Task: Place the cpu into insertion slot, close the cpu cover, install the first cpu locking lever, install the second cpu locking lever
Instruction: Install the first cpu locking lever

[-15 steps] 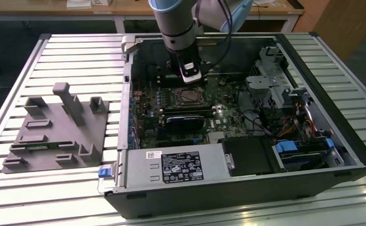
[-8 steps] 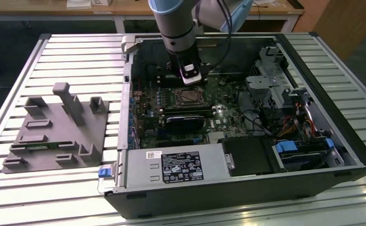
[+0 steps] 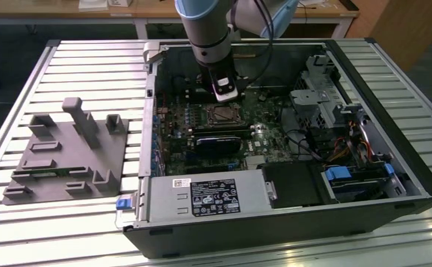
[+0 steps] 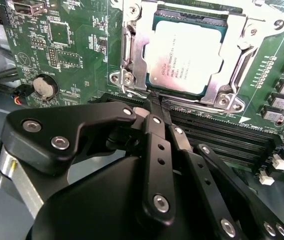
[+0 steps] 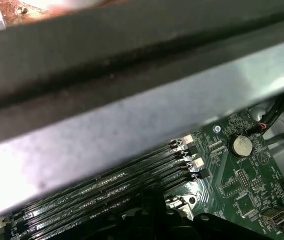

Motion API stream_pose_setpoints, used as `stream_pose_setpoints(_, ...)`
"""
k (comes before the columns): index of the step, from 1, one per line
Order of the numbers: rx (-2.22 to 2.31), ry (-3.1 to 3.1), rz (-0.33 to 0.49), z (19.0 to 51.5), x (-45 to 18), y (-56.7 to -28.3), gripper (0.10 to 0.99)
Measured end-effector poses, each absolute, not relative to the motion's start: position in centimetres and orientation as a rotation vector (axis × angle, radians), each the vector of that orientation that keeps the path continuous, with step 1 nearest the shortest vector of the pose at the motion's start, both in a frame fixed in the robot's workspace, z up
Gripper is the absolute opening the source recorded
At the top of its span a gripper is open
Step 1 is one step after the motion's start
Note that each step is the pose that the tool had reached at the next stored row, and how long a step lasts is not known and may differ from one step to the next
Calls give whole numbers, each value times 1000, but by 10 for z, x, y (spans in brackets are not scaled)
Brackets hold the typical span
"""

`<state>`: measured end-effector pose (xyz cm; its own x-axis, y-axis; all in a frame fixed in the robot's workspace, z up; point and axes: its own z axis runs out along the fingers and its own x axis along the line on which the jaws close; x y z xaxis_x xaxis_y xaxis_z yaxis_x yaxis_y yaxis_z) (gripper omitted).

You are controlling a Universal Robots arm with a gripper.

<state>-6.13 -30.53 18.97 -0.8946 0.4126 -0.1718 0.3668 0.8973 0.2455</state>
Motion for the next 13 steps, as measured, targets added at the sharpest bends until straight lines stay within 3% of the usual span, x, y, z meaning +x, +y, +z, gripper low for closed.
stream_pose_setpoints(13, 595, 2844, 333, 189, -61, -305, 106)
